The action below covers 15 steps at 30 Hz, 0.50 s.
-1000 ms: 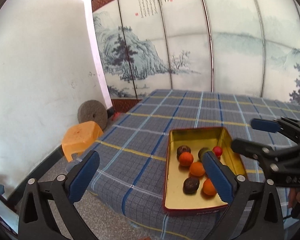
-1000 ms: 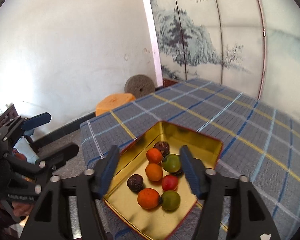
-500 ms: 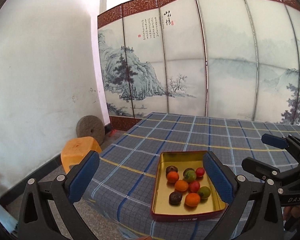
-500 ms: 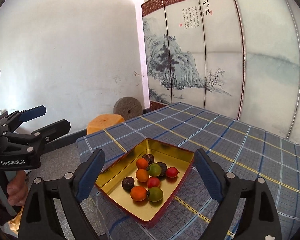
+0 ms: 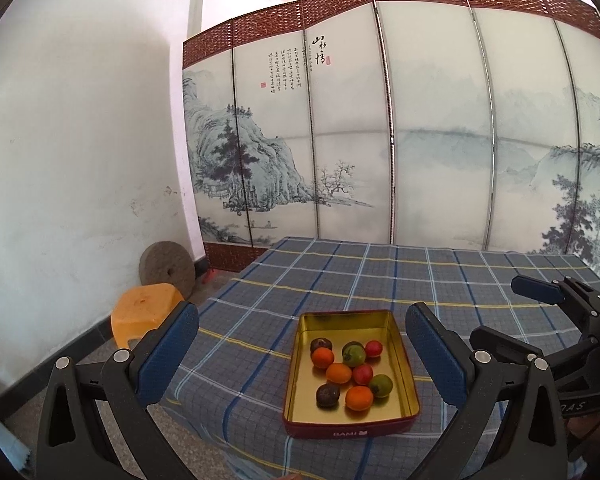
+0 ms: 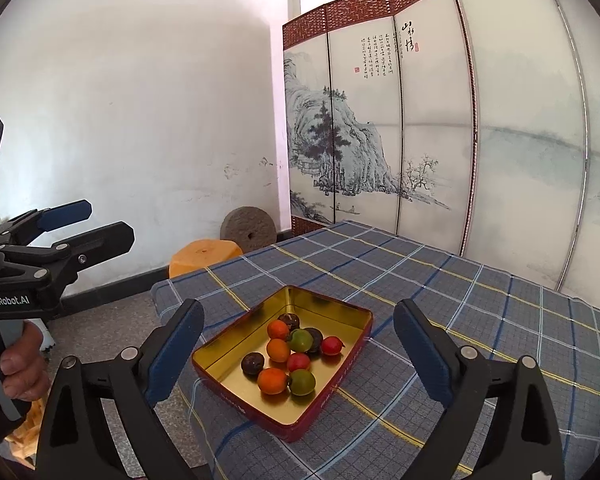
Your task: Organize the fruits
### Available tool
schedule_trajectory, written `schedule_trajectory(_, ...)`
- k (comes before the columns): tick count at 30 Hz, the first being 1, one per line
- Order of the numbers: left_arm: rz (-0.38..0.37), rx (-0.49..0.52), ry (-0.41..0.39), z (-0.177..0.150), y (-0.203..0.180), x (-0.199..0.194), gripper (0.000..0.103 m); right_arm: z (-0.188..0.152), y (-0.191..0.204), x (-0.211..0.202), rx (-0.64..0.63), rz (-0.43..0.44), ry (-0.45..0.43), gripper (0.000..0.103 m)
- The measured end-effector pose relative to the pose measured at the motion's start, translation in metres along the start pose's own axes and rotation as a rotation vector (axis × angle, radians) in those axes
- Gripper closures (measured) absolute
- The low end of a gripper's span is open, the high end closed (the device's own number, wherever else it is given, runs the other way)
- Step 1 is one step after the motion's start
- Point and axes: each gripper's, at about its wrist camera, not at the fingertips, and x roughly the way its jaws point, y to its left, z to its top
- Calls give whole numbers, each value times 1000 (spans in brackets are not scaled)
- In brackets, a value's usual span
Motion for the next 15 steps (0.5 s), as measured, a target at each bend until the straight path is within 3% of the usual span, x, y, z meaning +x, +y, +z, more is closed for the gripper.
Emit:
schedule_trajectory(9,-24,-13,27,-3,0,-3,0,-6,-6,-7,1,-19,7,8)
schedule_trajectory(15,-15,-15,74,-9,-1,12,0,-25,-33,1,32,-61,72,8)
